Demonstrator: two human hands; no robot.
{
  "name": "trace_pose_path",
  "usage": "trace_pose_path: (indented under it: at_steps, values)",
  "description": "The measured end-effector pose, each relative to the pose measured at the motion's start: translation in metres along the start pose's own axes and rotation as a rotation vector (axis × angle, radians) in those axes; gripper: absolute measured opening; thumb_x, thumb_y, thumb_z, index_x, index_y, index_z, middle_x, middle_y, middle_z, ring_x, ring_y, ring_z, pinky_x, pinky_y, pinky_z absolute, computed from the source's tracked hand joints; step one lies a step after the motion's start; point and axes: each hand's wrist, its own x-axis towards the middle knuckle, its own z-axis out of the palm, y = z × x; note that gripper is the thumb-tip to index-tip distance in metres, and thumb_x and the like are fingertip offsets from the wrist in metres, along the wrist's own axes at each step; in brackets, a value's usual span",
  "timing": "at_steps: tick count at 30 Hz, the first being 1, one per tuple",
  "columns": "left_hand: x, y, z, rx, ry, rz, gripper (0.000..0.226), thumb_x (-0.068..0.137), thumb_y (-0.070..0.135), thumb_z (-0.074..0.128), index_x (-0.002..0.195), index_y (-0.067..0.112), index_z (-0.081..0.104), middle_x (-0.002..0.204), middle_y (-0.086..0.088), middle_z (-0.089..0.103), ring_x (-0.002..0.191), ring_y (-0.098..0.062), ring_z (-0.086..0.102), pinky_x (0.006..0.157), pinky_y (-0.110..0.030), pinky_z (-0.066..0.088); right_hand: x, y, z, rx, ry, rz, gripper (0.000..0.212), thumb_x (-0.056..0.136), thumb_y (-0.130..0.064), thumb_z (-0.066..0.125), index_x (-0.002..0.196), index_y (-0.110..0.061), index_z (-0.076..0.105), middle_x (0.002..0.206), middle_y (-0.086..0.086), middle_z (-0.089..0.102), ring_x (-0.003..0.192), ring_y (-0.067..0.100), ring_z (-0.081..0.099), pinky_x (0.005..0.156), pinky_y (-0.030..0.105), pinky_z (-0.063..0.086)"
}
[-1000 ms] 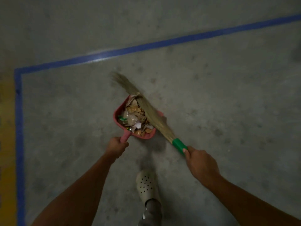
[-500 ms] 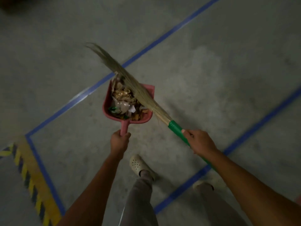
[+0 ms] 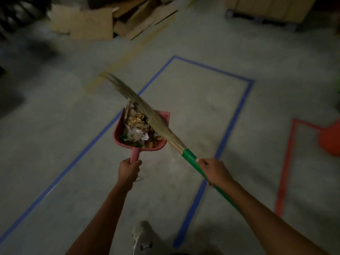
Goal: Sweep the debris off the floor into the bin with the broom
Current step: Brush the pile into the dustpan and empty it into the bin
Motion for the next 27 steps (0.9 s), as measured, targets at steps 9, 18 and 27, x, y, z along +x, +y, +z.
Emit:
trace_pose_path:
  at_steps: [9,18,27]
  values:
    - [-0.001,0.173,0.218,0.140,-0.261,0.244,0.004,0.088,0.007,0.061,0.086,0.005,0.058,0.065,-0.009,0.049,0.047,-0.017,0.038,0.044,-0.024,0.030,0.042,0.098,-0.190,0.186,0.268,0.142,0.040,0.099,-0.048,0.048,0.090,-0.017,0.071,0.065,0.014,0.069,0.040,0.019,0.060,0.039,0.024,0.045]
    - [0.037,0.314,0.471,0.290,-0.546,0.417,0.003,0.085,0.005,0.060,0.083,0.004,0.059,0.059,-0.005,0.047,0.045,-0.013,0.037,0.041,-0.023,0.029,0.122,0.202,-0.357,0.292,0.556,0.281,0.040,0.101,-0.044,0.047,0.068,-0.025,0.060,0.057,0.004,0.064,0.044,0.015,0.059,0.043,0.024,0.047]
    - [0.009,0.431,0.699,0.511,-0.824,0.546,0.012,0.079,0.011,0.065,0.070,0.006,0.060,0.054,-0.005,0.053,0.050,-0.020,0.046,0.052,-0.027,0.037,0.150,0.286,-0.470,0.479,0.725,0.529,0.042,0.102,-0.046,0.045,0.074,-0.020,0.064,0.064,0.011,0.068,0.044,0.014,0.060,0.045,0.025,0.050]
